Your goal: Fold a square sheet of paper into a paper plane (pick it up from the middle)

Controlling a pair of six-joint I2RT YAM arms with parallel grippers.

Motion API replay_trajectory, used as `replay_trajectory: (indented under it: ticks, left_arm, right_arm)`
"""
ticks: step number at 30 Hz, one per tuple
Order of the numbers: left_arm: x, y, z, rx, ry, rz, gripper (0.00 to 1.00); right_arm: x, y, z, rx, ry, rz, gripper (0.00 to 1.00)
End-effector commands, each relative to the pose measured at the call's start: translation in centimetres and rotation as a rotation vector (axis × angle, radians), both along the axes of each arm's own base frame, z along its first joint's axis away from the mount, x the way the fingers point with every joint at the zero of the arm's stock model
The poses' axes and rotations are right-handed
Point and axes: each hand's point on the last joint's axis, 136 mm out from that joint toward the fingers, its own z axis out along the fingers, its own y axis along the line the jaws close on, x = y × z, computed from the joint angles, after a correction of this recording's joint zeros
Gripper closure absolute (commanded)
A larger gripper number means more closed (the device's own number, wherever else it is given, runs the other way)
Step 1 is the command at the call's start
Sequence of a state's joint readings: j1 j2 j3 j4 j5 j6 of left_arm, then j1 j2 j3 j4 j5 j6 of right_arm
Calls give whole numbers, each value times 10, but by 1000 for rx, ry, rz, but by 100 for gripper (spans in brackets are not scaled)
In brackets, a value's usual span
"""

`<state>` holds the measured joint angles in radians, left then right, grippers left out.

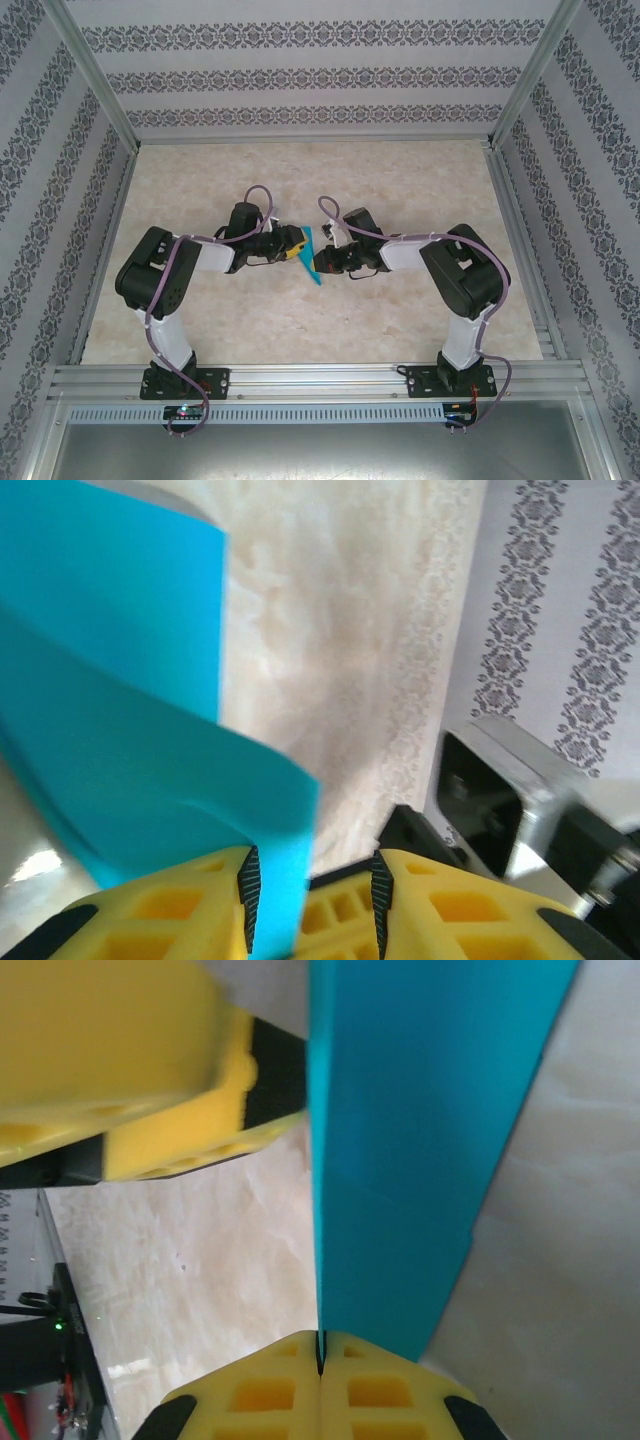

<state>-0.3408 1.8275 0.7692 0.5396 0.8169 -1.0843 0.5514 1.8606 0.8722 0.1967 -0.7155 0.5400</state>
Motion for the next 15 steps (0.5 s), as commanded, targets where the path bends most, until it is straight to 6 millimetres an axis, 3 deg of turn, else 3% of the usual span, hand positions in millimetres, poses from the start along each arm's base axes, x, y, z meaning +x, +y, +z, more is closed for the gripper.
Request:
replay_trajectory:
  ticks: [1, 9, 15]
  left_arm:
    - [-16, -11, 3, -3, -34, -80, 62]
    - [-22, -18, -18, 14, 14, -105, 64]
    - [-25, -18, -21, 17, 13, -109, 65]
  right_arm:
    - [3, 6, 3, 57, 34, -3, 100]
    - [3, 2, -10, 42, 94, -31, 100]
    - [-1, -2, -19, 22, 125, -40, 100]
